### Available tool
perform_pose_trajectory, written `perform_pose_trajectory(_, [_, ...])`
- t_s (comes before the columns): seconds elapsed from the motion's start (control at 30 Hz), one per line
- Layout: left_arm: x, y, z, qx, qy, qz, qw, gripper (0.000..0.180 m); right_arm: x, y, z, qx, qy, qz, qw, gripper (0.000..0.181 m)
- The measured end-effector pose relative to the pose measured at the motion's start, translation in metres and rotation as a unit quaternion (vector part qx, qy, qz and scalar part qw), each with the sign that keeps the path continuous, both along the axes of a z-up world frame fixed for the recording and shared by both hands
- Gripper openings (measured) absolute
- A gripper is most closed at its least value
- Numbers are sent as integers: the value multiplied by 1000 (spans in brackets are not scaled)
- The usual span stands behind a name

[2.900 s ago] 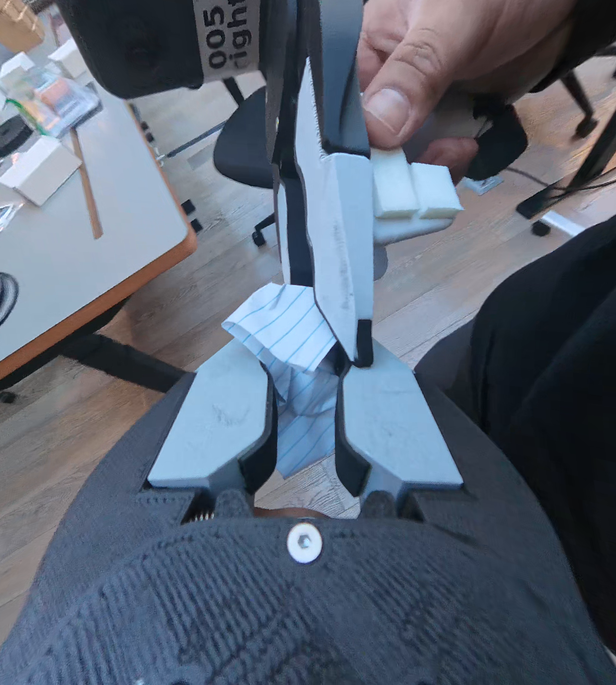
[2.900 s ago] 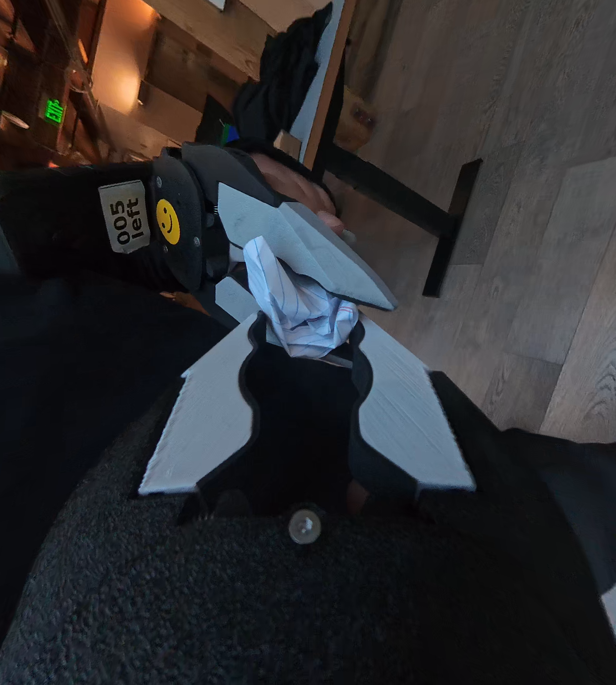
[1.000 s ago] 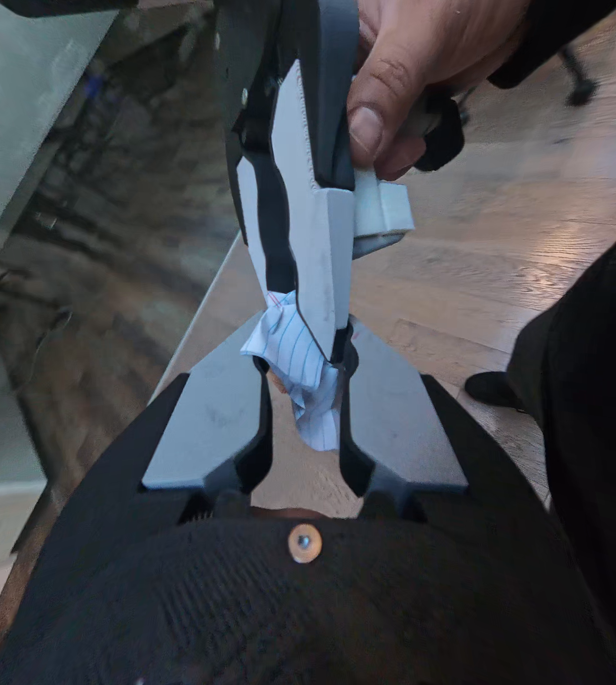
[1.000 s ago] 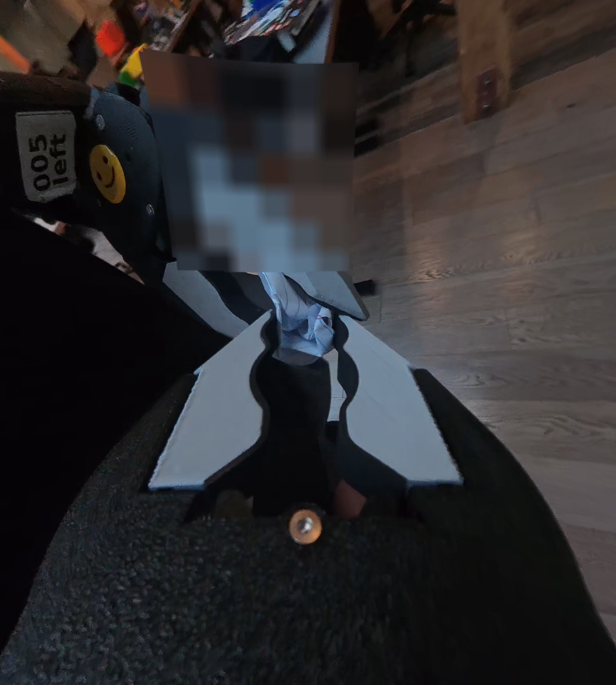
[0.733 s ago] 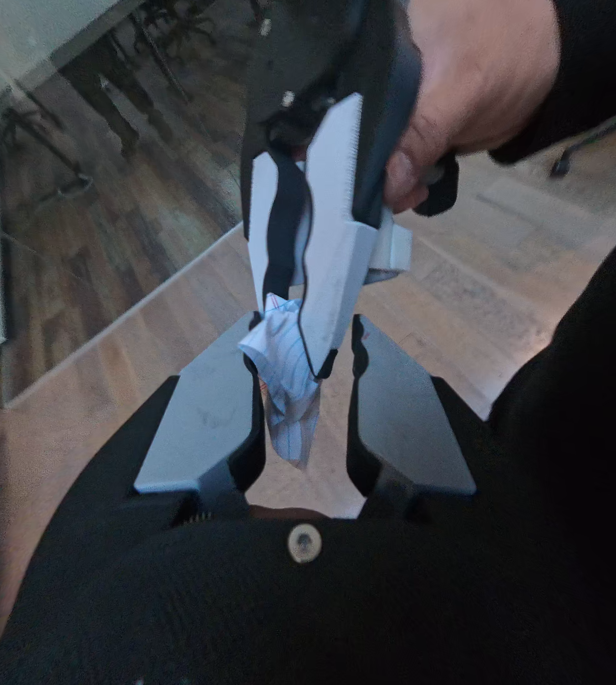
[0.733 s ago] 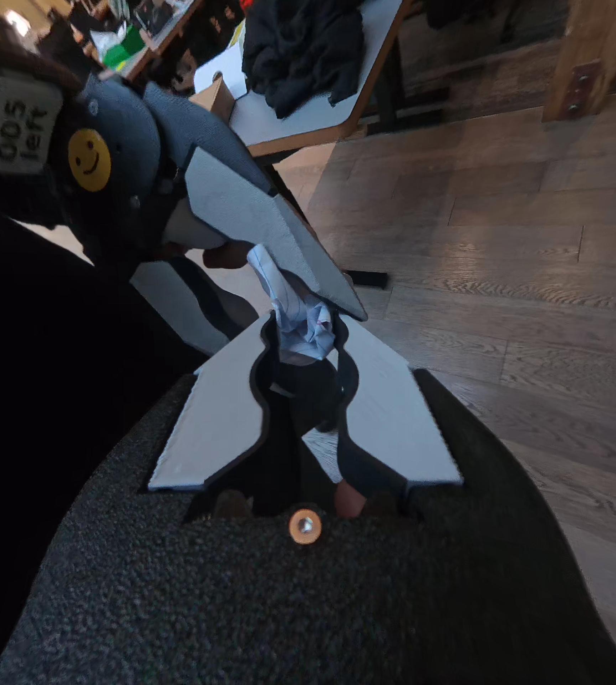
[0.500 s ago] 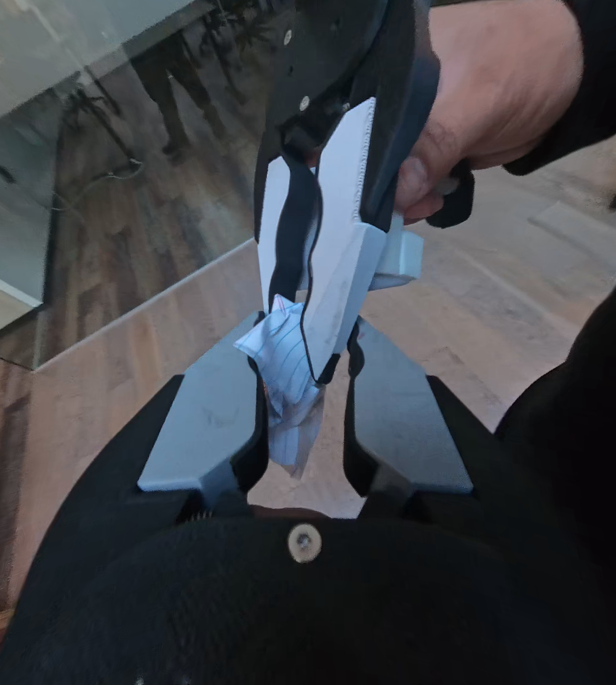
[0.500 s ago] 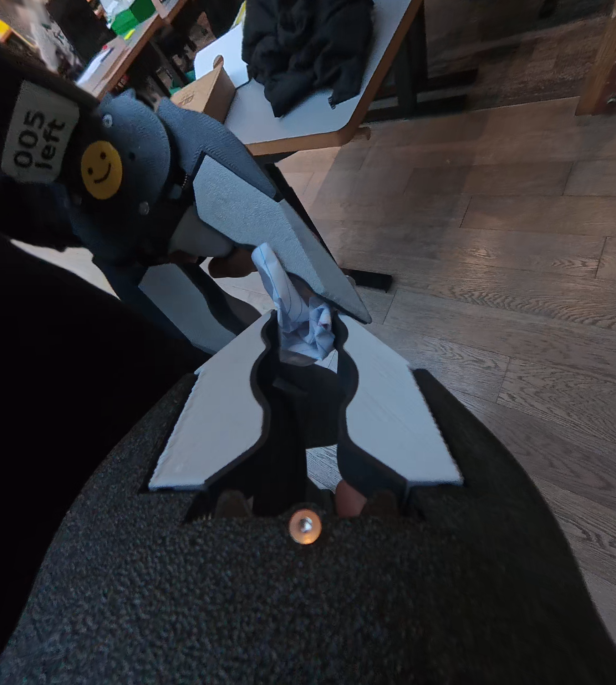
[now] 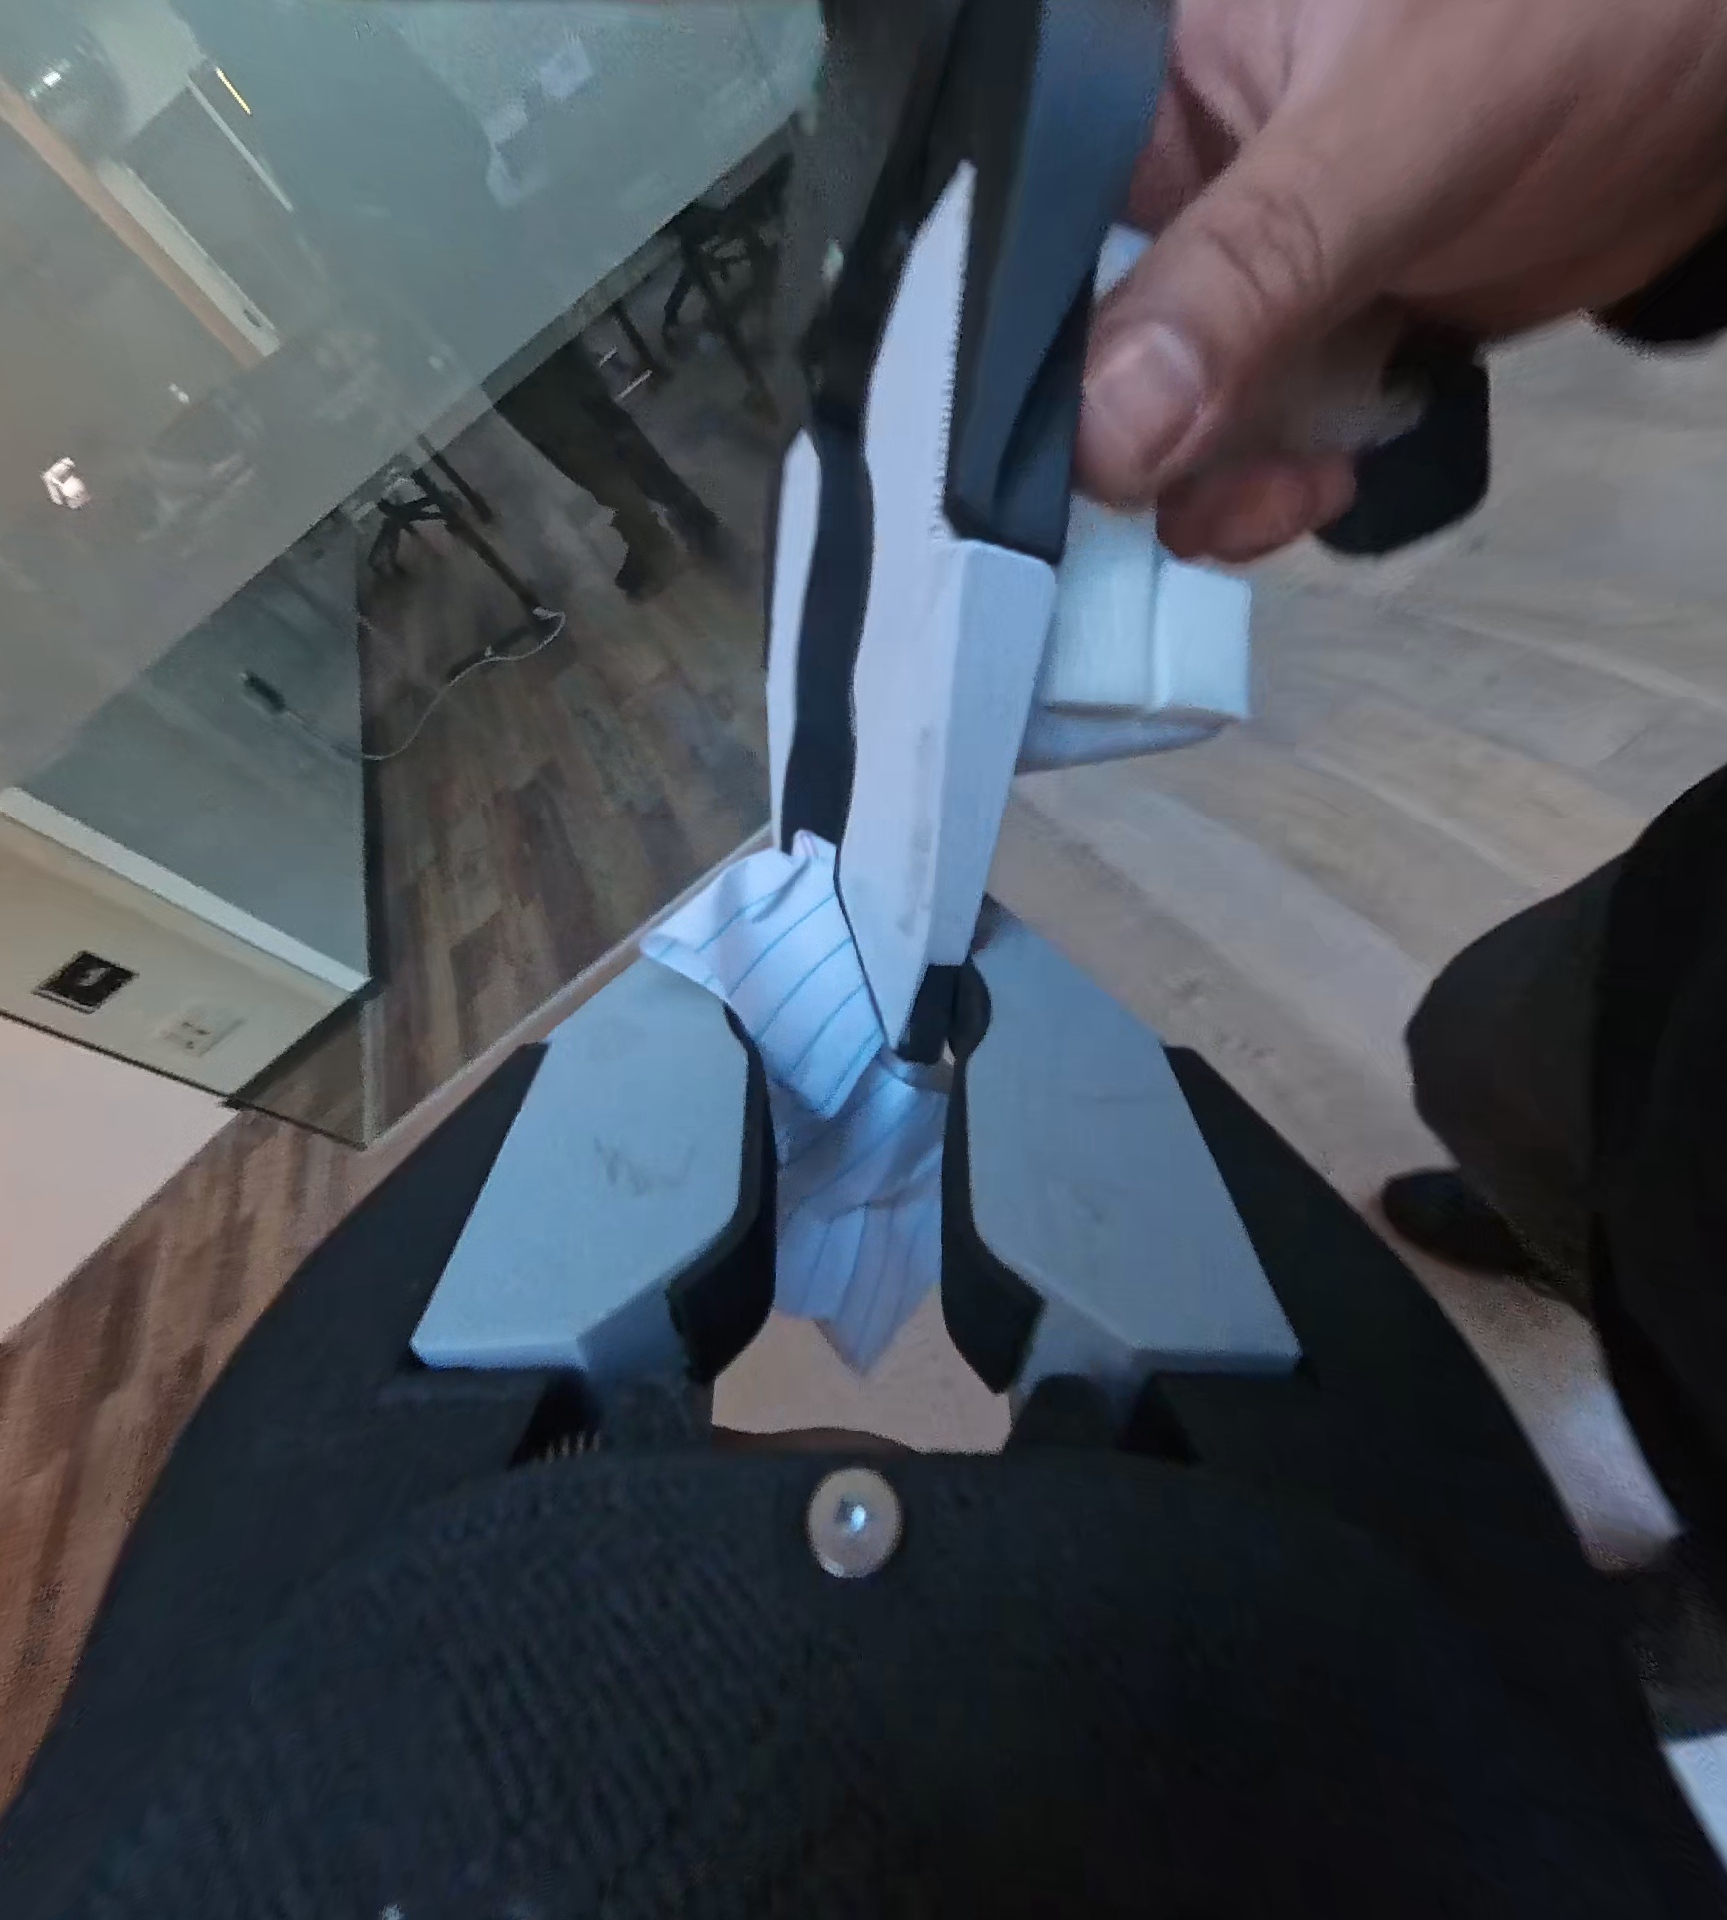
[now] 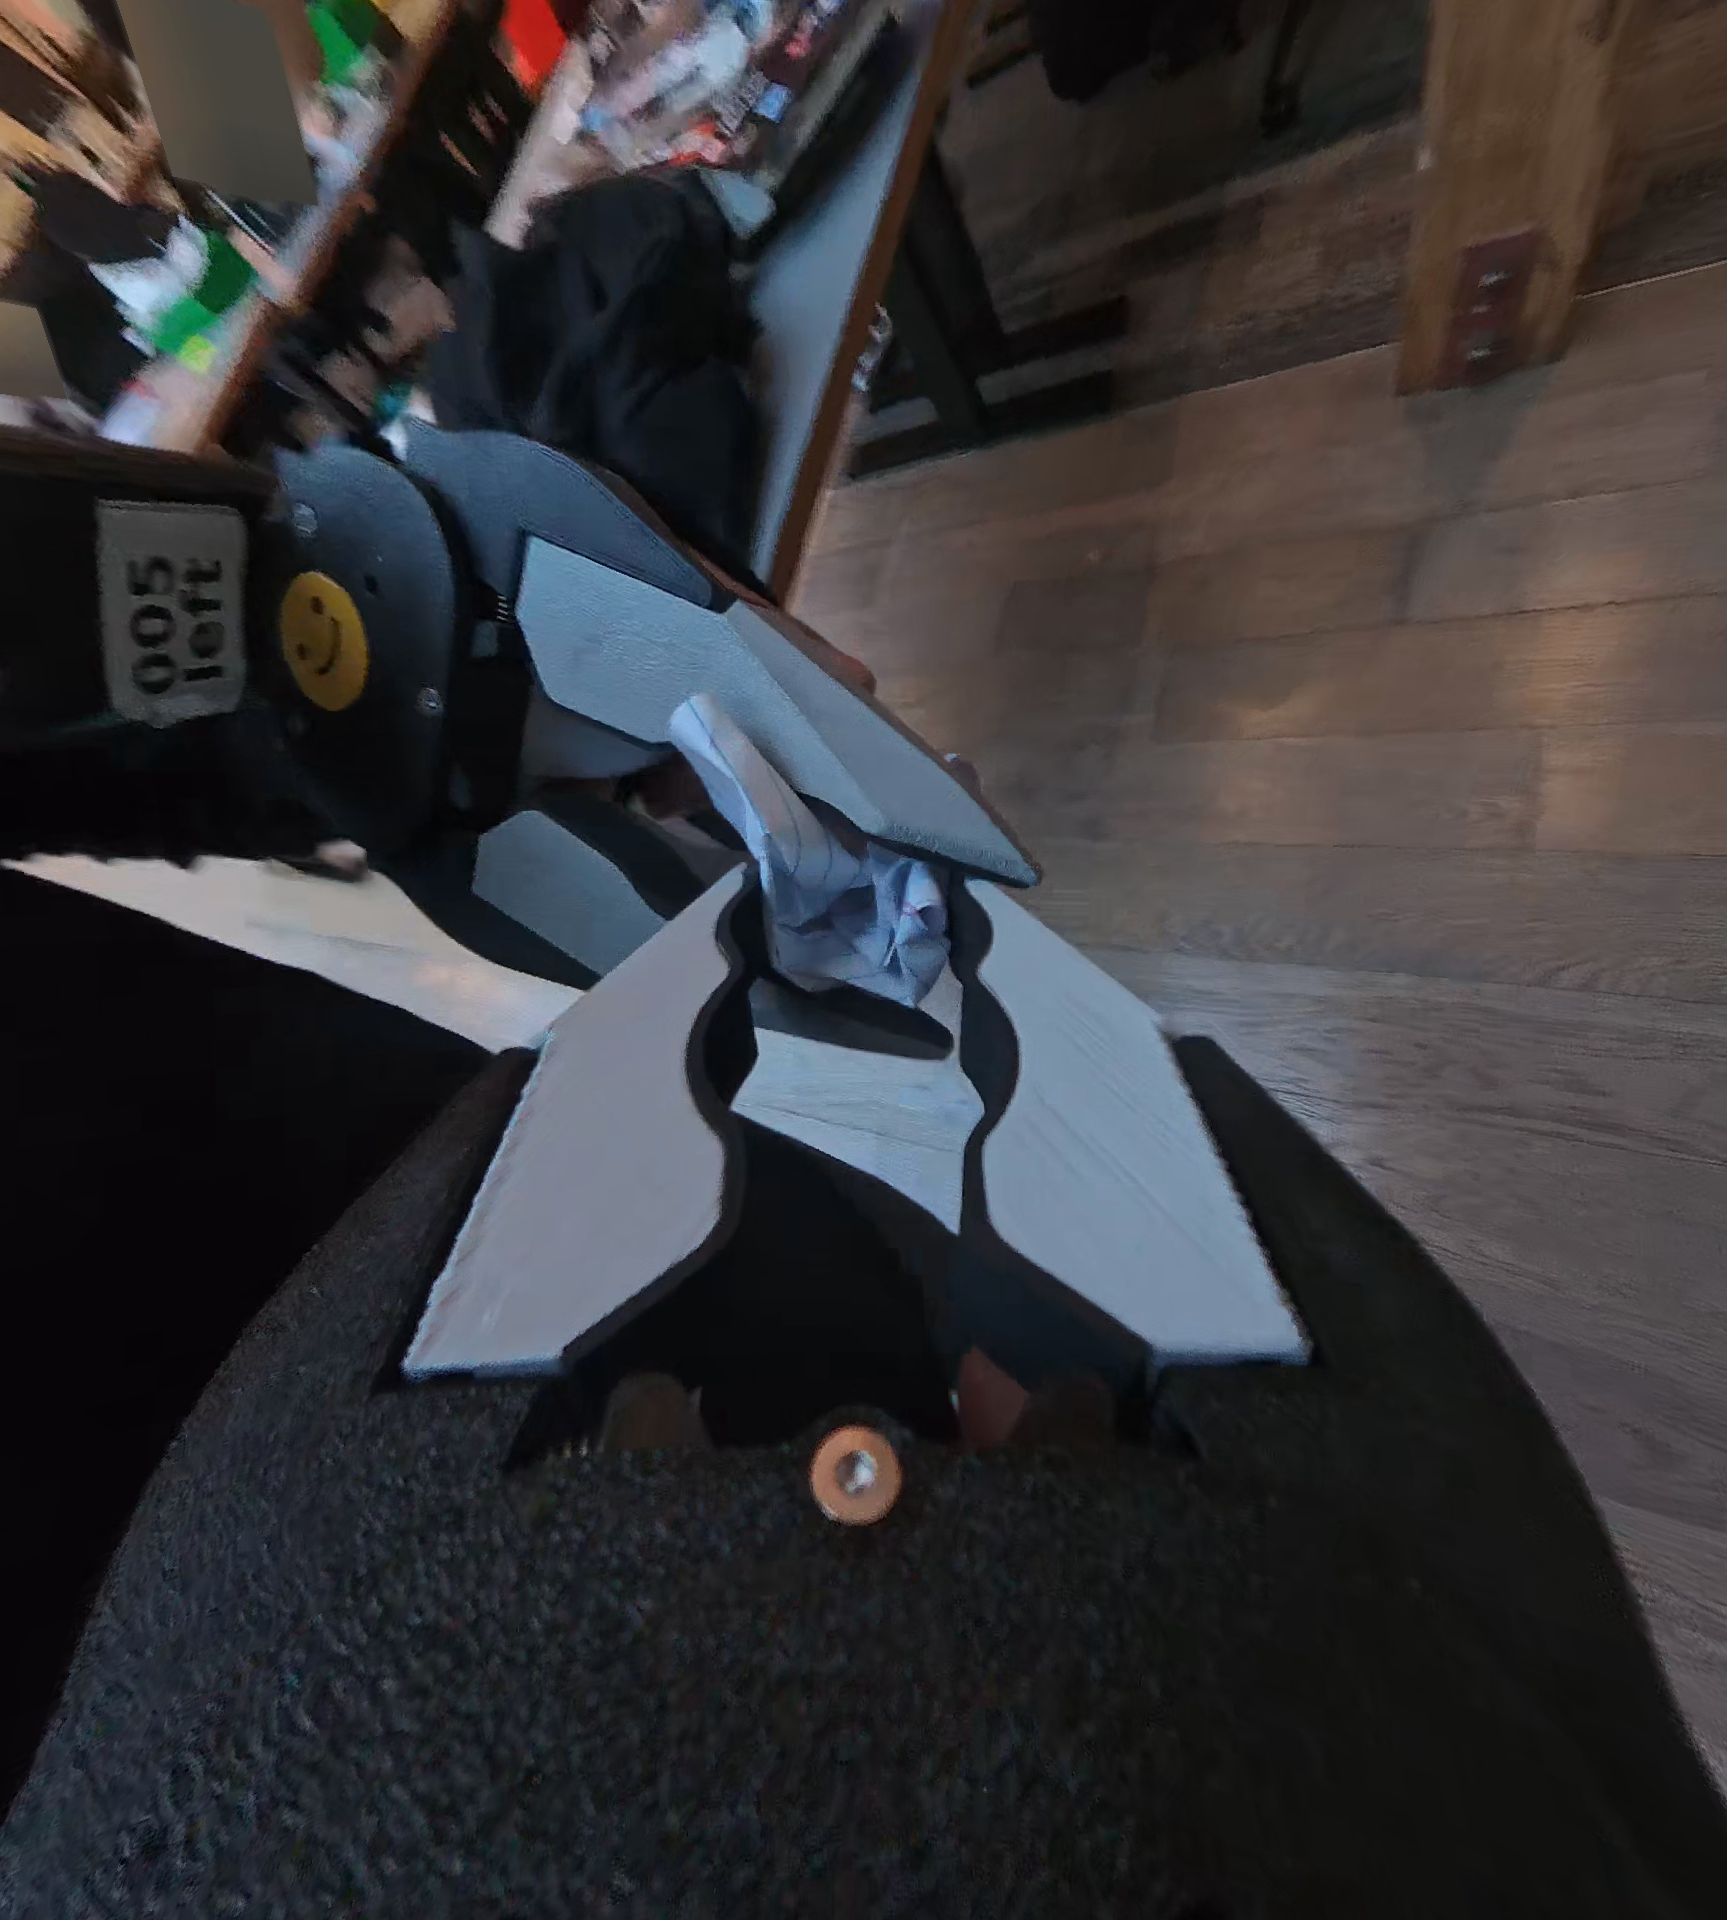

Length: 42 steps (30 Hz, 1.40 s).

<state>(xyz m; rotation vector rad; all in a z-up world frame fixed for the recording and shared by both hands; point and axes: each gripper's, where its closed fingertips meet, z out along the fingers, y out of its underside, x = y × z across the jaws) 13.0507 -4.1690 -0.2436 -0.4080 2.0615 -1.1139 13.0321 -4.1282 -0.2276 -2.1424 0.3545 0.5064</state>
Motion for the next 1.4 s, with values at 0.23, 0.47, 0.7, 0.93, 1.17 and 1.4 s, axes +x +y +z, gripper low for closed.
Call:
perform_pose_trajectory(0.23, [92,71,-29,78,-9,40,996,24,83,63,-33,-43,29,20,998,33])
perform_pose_trajectory(0.47, [239,159,-26,129,9,116,985,18,226,140,-27,36,141,106,984,38])
perform_pose_trajectory(0.7, [377,244,26,-69,89,239,964,17,370,200,30,108,112,146,977,46])
perform_pose_trajectory(0.93, [446,308,35,-341,254,145,893,16,481,247,79,220,-144,153,953,52])
perform_pose_trajectory(1.17, [515,389,32,-436,326,-13,839,17,550,355,64,201,-243,215,924,88])
perform_pose_trajectory(1.4, [608,493,43,-428,365,-120,818,17,614,497,42,124,-279,268,914,75])
